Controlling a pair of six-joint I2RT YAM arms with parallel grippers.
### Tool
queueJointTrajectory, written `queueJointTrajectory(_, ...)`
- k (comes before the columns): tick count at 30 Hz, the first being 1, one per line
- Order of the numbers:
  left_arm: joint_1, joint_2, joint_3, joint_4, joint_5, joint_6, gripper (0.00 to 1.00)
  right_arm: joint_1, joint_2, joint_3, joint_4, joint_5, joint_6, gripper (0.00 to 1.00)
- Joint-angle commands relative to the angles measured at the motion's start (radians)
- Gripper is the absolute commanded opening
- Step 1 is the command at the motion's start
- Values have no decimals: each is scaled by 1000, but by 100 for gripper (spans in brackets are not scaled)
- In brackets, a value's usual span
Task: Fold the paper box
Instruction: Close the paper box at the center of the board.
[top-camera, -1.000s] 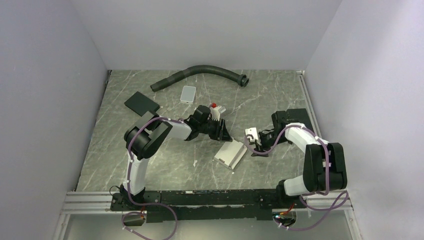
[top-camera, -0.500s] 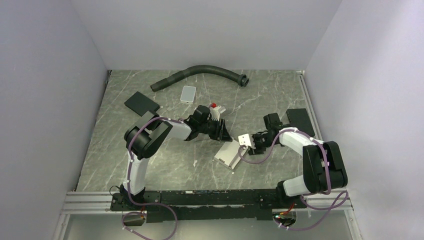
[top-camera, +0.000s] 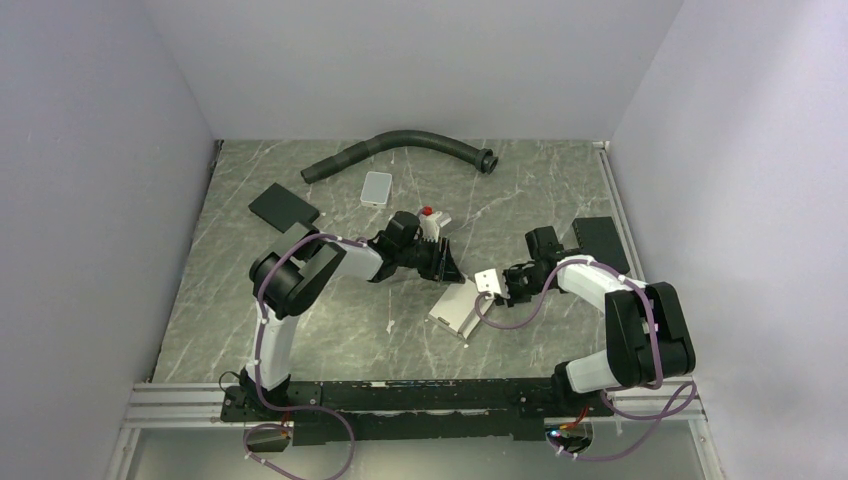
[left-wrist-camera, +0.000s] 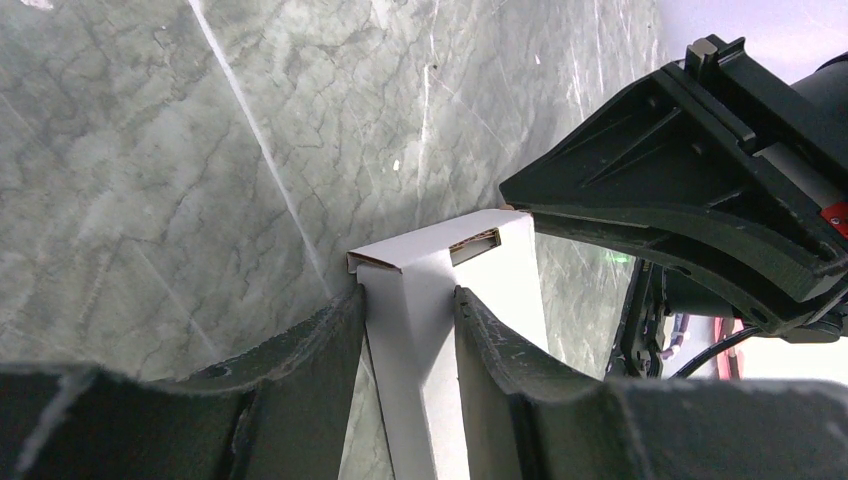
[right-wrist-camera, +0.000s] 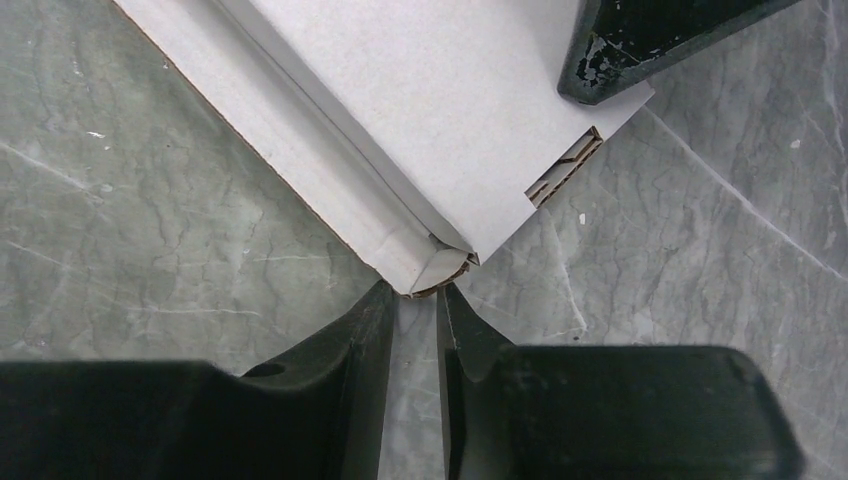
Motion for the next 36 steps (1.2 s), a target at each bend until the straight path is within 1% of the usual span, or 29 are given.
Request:
queueJointTrajectory(1,-16,62,-28,-106,-16,8,45,10,-19,15,-45,-44,-61,24)
queueJointTrajectory(6,-19,66,-25,-107,-17,7,45,17,-20,17,-47,-52,-56,22)
queueJointTrajectory(14,-33,80,-8,-119,1,17,45,25,-17,22,21,-36,48,15)
queueJointTrajectory(21,-45,103,17,-140,30,34,45,25,-15,47,-1,-67,68,8)
queueJointTrajectory(36,-83,136,54,-167,88,68,44,24,-10,68,88,-54,268,0)
